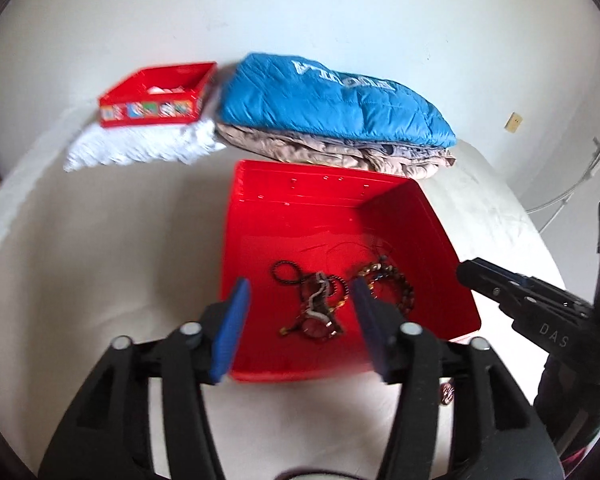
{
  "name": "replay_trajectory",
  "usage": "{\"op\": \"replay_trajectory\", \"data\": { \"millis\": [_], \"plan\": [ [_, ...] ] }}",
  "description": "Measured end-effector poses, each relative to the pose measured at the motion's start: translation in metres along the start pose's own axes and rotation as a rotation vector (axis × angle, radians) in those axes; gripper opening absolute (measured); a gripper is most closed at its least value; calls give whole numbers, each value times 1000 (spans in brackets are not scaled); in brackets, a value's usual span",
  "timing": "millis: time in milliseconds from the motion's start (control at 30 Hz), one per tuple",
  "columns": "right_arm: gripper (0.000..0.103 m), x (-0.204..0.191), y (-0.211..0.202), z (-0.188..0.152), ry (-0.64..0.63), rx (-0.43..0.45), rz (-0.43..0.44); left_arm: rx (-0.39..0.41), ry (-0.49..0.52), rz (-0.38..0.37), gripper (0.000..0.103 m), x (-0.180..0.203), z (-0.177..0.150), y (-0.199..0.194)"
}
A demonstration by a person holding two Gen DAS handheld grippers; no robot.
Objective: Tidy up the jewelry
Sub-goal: 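Lower the watch with the left gripper into the red tin while the right releases the bracelet there, then move the left gripper onto the gold pendant while the right approaches the silver rings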
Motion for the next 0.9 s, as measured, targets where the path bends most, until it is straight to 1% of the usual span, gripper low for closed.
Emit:
{"op": "replay_trajectory", "data": {
  "millis": [33, 67, 133, 233, 333, 467, 500, 600, 767, 900],
  "plan": [
    [24, -1, -3, -4, 0, -5, -10, 13, 1, 11, 63, -2, -2, -6],
    [24, 0, -8, -10, 5, -13, -15, 24, 3, 21, 66, -4, -4, -11],
    [24, 0, -14, -21, 13, -25, -11, 29, 21, 46, 66, -9, -12, -20],
    [24, 4, -23, -42, 26, -39, 12, 13, 39, 53, 66, -13, -28, -29],
    [24, 11, -27, -64, 38, -69, 13, -8, 61, 75, 66, -16, -49, -31],
    [24, 21, -24, -97, 43, -136, -6, -91, 82, 73, 66, -23, -88, -22],
    [24, 23, -23, -105, 42, -151, -12, -126, 81, 75, 66, -26, -101, -17],
    [24, 29, -21, -124, 56, -182, -9, -171, 70, 87, 66, -35, -125, -10],
    [24, 40, -25, -144, 101, -187, 10, -245, 48, 86, 66, -51, -162, -7],
    [24, 42, -25, -149, 118, -188, 19, -262, 46, 82, 66, -52, -178, -12]
  ]
}}
Point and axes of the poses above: each gripper's, at about its wrist camera, not at the fingertips, and y roughly the way its jaws point, x to its right, z to its top, the point moved 8 cm from there along y, roughly the way its jaws point, and after that the axes turned 11 degrees about z, right-handed, at the moved point
